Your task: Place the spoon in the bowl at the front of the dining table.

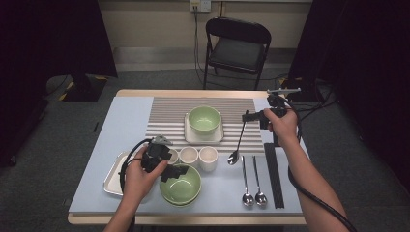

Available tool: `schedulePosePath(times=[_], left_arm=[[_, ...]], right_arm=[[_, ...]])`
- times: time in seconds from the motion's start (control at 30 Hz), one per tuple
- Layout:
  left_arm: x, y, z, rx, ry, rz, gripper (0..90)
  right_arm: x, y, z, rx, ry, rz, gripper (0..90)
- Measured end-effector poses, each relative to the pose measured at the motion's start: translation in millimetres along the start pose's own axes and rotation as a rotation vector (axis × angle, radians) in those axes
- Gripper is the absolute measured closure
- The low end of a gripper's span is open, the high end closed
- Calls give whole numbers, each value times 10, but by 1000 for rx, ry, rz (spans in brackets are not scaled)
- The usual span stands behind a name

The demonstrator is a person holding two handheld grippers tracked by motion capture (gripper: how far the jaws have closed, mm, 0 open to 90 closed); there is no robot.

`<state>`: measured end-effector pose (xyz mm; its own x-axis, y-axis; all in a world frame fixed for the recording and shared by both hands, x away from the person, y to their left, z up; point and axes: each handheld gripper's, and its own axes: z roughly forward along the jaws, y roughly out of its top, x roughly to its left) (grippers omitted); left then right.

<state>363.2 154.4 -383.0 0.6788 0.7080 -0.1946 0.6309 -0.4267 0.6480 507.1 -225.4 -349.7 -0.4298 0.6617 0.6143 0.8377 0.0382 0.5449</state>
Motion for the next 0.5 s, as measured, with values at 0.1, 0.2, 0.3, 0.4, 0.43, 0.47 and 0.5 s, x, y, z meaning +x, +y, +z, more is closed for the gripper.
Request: schedulePosePath(times=[0.1,0.2,0.3,0.4,0.43,0.47,0.5], left_arm=[[1,-14,5,-10,-2,-6,176],[4,-30,-4,-5,-4,-4,176],[14,-48,7,-6,-4,-8,176],[24,-64,14,-6,-8,-11,176],[29,-66,11,-5,-9,-7,176],[29,-65,4,2,-8,-5,176],[31,-68,4,-1,-9,-7,176]], right_arm=[[3,31,3,-10,8,4,900],[1,53,10,-16,12,9,900],[4,69,21,-19,8,8,900],[10,86,34,-22,6,10,900],[13,93,39,-20,12,10,900],[14,101,43,-25,18,13,900],[16,110,47,-26,19,13,900]])
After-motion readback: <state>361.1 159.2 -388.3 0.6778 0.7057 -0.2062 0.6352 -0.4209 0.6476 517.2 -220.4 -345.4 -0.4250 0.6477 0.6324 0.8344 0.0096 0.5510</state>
